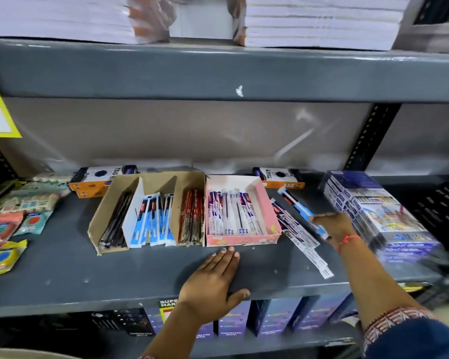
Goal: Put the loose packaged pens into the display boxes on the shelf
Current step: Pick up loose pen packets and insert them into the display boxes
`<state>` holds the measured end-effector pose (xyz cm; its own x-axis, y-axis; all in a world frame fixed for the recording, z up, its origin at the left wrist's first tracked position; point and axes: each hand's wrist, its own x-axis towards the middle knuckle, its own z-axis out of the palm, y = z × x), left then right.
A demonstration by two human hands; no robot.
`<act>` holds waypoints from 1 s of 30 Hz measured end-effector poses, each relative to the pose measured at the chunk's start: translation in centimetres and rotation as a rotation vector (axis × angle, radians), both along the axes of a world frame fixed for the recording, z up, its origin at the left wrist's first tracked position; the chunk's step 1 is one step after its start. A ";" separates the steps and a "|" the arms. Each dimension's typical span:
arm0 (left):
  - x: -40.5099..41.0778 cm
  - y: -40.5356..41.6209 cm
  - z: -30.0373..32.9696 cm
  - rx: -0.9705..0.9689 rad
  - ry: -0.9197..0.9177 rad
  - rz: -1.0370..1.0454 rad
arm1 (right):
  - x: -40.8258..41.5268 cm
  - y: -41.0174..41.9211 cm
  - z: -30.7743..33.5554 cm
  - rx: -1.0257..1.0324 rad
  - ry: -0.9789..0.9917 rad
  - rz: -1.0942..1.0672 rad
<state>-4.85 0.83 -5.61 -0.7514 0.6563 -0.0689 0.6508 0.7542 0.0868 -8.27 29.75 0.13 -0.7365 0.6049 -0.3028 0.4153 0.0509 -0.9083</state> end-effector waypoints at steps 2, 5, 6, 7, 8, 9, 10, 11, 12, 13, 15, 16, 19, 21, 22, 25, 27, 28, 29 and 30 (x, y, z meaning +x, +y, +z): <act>-0.1 0.1 -0.1 -0.003 -0.015 -0.010 | 0.7 -1.0 1.0 -0.210 0.080 -0.005; -0.4 0.1 -0.5 0.024 -0.029 0.010 | 1.9 -3.6 2.6 -0.424 0.177 0.079; -0.5 -0.1 -0.6 0.039 -0.023 0.024 | 2.2 -4.5 2.8 -0.484 0.206 0.113; -0.6 -0.4 -0.8 0.053 -0.018 0.048 | 2.7 -5.8 3.2 -0.538 0.229 0.149; -0.7 -0.9 -0.9 0.074 -0.016 0.084 | 3.2 -6.9 3.3 -0.565 0.235 0.186; -0.8 -1.5 -1.0 0.096 -0.014 0.125 | 3.6 -8.1 3.4 -0.577 0.234 0.218; -0.8 -2.2 -1.0 0.114 -0.012 0.162 | 3.9 -9.1 3.3 -0.586 0.229 0.253; -0.8 -3.1 -0.9 0.123 -0.005 0.196 | 4.3 -10.3 3.5 -0.602 0.227 0.283; -0.8 -3.9 -0.7 0.130 0.009 0.223 | 4.7 -11.3 3.5 -0.621 0.225 0.307; -0.8 -4.7 -0.5 0.137 0.029 0.251 | 5.0 -12.3 3.4 -0.644 0.223 0.326; -0.7 -5.9 -0.3 0.143 0.056 0.300 | 5.3 -14.1 3.5 -0.678 0.210 0.366; -0.6 -6.3 -0.5 0.149 0.067 0.310 | 5.4 -14.9 3.6 -0.687 0.202 0.384; -0.6 -6.5 -0.7 0.165 0.042 0.346 | 5.5 -16.6 3.8 -0.689 0.186 0.432; -0.7 -6.7 -1.0 0.122 0.012 0.351 | 5.4 -17.3 3.9 -0.667 0.177 0.465; -0.7 -6.8 -1.3 0.116 0.020 0.351 | 5.3 -17.4 3.9 -0.654 0.177 0.476; -0.7 -6.8 -1.5 0.105 0.037 0.311 | 5.2 -17.6 4.1 -0.636 0.179 0.495; -0.6 -6.8 -1.2 0.100 0.031 0.310 | 5.1 -17.7 4.1 -0.626 0.177 0.500; -0.6 -6.7 -1.2 0.095 0.018 0.315 | 5.1 -17.7 4.2 -0.625 0.176 0.498; -0.6 -6.8 -1.2 0.100 0.013 0.322 | 5.0 -17.8 4.2 -0.624 0.173 0.495; -0.6 -6.8 -1.1 0.102 0.005 0.329 | 4.8 -17.9 4.1 -0.620 0.170 0.493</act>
<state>-5.41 -5.99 -6.67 -0.9242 0.3818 -0.0113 0.3745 0.9114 0.1706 -3.45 11.89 4.22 -0.9406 -0.0426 -0.3368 0.3305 -0.3416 -0.8798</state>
